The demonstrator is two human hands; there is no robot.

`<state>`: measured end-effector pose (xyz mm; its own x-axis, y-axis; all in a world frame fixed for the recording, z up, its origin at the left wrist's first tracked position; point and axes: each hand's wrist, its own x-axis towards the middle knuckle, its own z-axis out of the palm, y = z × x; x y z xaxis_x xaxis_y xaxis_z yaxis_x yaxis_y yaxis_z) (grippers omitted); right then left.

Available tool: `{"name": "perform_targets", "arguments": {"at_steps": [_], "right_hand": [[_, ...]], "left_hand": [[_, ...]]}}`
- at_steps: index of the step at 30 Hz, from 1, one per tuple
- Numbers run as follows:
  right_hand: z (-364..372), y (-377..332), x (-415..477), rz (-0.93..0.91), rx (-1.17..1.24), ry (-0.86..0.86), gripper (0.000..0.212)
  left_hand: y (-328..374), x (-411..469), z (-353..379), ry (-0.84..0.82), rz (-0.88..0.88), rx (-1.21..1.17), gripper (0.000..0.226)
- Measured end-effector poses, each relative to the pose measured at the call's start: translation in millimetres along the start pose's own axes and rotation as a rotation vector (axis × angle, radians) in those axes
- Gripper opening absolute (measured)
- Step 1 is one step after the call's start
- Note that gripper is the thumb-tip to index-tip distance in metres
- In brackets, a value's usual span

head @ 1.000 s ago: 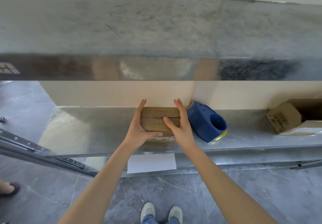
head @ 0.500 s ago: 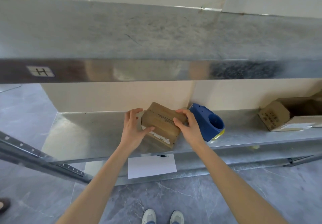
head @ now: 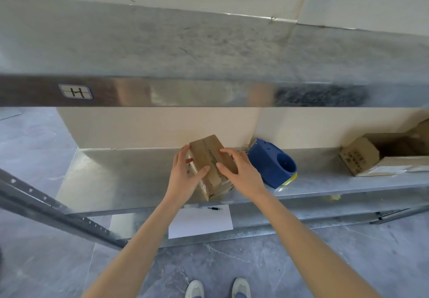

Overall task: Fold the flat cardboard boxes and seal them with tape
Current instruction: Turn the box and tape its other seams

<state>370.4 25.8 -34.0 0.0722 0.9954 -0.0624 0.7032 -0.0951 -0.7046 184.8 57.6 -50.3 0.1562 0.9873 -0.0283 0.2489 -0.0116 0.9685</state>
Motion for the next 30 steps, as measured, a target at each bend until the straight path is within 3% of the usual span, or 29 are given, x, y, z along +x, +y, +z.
{"name": "perform_targets", "arguments": {"at_steps": [3, 5, 8, 10, 14, 22, 30], "right_hand": [[-9.7, 1.7, 0.6, -0.03, 0.006, -0.013, 0.046], [-22.5, 10.1, 2.8, -0.021, 0.002, 0.069, 0.042], [-48.8, 37.6, 8.4, 0.051, -0.255, 0.175, 0.042], [-65.5, 56.0, 9.8, 0.13, -0.443, 0.145, 0.049], [-80.4, 83.0, 10.8, 0.218, -0.529, -0.032, 0.067], [-81.7, 106.5, 19.8, 0.13, -0.442, -0.274, 0.08], [-97.3, 116.1, 45.5, 0.113, -0.241, -0.398, 0.093]], "left_hand": [[1.3, 1.0, -3.2, 0.015, 0.042, 0.158, 0.076], [2.8, 0.9, -7.3, 0.024, 0.079, 0.275, 0.071], [4.4, 0.4, -12.5, 0.054, 0.127, 0.425, 0.063], [7.0, -0.6, -14.0, 0.084, 0.13, 0.486, 0.06], [10.1, -4.7, -11.0, 0.142, 0.104, 0.599, 0.057], [23.9, -19.7, 6.4, 0.289, -0.019, 0.723, 0.057], [42.4, -41.5, 17.7, 0.455, -0.109, 0.703, 0.051]]}}
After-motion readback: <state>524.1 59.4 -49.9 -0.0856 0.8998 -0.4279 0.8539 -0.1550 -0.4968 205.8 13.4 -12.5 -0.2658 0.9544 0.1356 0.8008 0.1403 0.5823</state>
